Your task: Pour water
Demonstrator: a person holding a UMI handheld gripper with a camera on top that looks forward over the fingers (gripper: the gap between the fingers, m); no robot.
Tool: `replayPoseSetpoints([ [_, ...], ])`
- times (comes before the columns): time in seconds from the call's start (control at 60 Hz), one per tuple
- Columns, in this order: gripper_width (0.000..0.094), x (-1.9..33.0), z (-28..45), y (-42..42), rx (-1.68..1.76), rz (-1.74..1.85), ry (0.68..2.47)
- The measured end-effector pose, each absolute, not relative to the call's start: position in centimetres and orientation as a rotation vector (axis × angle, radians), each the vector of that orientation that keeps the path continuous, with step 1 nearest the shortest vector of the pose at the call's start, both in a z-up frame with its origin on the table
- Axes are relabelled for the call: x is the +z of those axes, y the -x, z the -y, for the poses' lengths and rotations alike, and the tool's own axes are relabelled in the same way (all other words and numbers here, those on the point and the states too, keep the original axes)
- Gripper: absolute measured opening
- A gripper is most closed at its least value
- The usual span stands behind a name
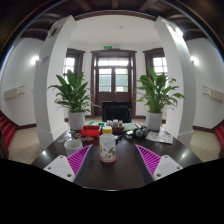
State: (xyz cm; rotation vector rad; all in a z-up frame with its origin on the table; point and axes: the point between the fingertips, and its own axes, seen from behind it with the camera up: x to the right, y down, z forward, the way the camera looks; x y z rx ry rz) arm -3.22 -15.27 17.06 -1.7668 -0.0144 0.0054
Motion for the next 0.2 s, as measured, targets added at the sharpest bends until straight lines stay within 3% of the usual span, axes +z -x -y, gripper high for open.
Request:
replayPoseSetpoints([
  [0.2,0.0848,17.98,15.73,3.67,0.016,0.004,1.751],
])
